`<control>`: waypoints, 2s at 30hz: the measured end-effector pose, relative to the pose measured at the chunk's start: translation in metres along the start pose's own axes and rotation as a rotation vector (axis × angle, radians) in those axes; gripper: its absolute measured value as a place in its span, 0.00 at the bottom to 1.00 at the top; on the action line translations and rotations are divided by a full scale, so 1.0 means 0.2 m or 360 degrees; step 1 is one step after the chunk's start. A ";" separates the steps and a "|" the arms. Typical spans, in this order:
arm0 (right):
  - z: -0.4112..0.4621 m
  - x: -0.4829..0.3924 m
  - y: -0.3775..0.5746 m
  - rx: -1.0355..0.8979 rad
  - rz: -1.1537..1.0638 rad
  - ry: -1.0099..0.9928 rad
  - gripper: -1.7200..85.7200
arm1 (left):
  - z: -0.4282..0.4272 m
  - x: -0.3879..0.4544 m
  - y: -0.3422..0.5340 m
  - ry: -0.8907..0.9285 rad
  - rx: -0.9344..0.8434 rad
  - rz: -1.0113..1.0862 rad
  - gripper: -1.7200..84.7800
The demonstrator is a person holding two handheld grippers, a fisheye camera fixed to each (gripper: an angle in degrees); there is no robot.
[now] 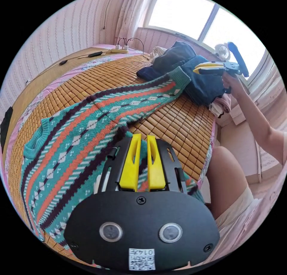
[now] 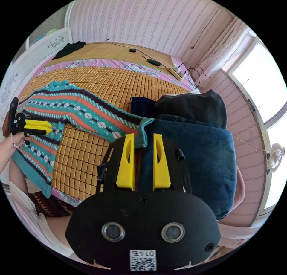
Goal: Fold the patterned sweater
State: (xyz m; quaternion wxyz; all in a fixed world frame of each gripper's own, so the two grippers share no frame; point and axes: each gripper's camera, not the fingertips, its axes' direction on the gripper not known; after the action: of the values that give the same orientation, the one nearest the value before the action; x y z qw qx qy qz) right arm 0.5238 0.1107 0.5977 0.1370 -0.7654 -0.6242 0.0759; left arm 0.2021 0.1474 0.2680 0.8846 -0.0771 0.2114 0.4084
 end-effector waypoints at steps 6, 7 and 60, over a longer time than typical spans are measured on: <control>0.00 -0.60 0.41 -0.0151 -0.0100 -0.0714 0.14 | -0.44 -0.04 0.80 -0.0298 -0.0237 -0.0270 0.09; 0.00 -0.73 0.45 -0.0198 -0.0124 -0.0787 0.14 | -0.53 -0.05 0.96 -0.0355 -0.0272 -0.0383 0.10; -0.64 -2.88 -1.20 -0.0202 -0.1148 -0.0551 0.10 | -1.18 -1.00 2.86 -0.0470 0.0367 -0.1612 0.09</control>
State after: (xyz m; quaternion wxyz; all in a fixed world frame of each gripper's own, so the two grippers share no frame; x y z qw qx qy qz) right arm 0.2154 -0.4216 0.7622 0.0000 -0.4801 -0.8700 0.1120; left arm -0.4187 0.3094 0.1638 0.9939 -0.0136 0.0645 -0.0886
